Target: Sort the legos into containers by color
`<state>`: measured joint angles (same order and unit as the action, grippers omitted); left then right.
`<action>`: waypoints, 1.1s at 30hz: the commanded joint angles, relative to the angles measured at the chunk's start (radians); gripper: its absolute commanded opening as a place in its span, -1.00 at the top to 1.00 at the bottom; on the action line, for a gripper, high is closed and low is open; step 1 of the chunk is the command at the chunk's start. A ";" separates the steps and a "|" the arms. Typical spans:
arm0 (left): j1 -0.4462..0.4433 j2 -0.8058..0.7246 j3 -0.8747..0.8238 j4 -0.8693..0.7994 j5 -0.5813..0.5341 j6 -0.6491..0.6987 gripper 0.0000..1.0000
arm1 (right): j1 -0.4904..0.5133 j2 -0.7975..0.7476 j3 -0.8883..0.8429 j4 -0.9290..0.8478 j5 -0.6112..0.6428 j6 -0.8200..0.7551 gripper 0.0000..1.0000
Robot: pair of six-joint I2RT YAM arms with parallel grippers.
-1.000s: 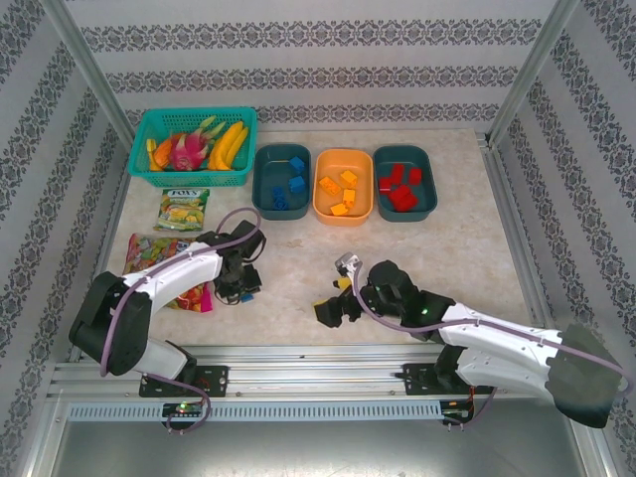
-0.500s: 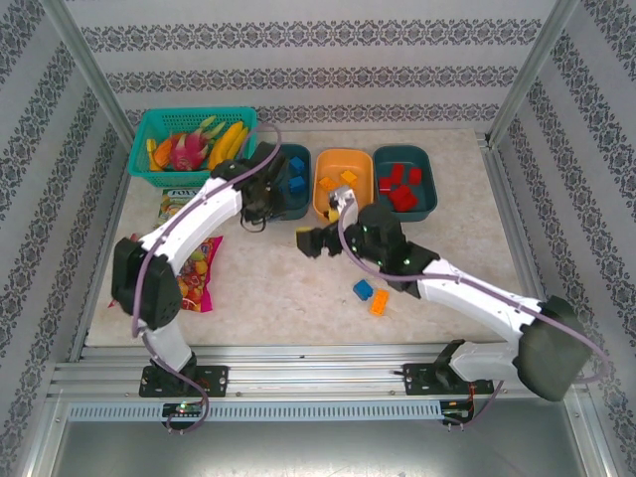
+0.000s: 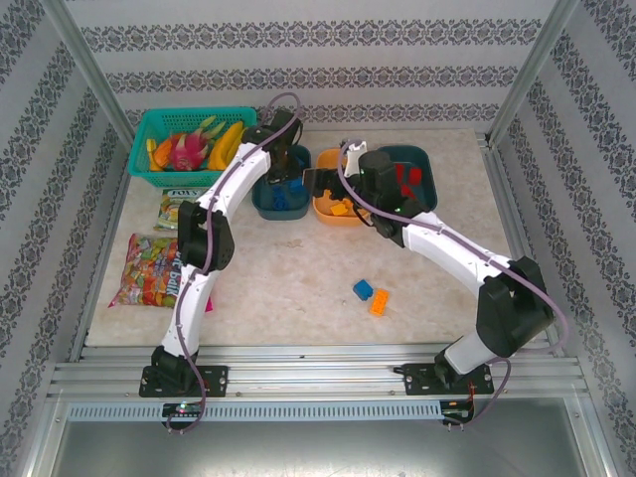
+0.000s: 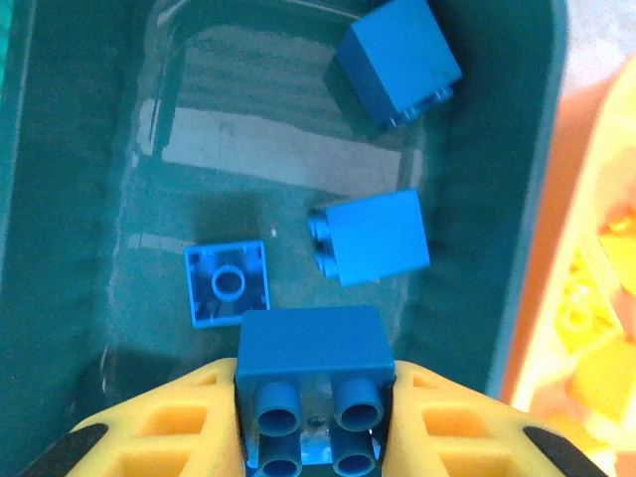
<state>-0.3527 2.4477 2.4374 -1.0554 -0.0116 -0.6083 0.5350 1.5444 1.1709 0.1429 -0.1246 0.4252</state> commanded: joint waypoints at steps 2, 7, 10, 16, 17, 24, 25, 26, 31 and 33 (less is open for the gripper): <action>0.048 0.060 0.057 0.034 -0.003 0.036 0.35 | -0.028 0.003 0.039 -0.010 -0.022 0.043 -0.94; 0.069 0.111 0.071 0.129 0.030 0.048 0.32 | -0.049 -0.032 0.013 -0.029 -0.036 0.042 -0.95; 0.071 0.143 0.106 0.150 0.051 0.056 0.31 | -0.056 -0.056 -0.016 -0.038 -0.041 0.043 -0.95; 0.080 0.168 0.109 0.146 0.062 0.030 0.25 | -0.063 -0.085 -0.064 -0.055 -0.048 0.049 -0.95; 0.081 0.170 0.110 0.144 0.065 0.029 0.24 | -0.064 -0.089 -0.069 -0.058 -0.047 0.048 -0.95; 0.081 0.137 0.111 0.147 0.092 0.019 -0.16 | -0.066 -0.126 -0.069 -0.135 -0.015 0.009 -0.95; 0.082 0.126 0.112 0.148 0.098 0.016 -0.21 | -0.066 -0.135 -0.068 -0.152 -0.008 0.002 -0.95; 0.082 0.113 0.111 0.150 0.105 0.011 -0.24 | -0.067 -0.146 -0.067 -0.166 -0.002 -0.004 -0.95; 0.081 0.018 0.108 0.150 0.144 -0.013 -0.38 | -0.067 -0.208 -0.061 -0.281 0.040 -0.032 -0.93; 0.078 -0.041 0.094 0.144 0.157 -0.021 -0.40 | -0.067 -0.236 -0.050 -0.358 0.058 -0.045 -0.92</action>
<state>-0.2855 2.5572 2.5118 -0.9272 0.1108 -0.6060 0.4732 1.3560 1.1053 -0.1028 -0.1131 0.4164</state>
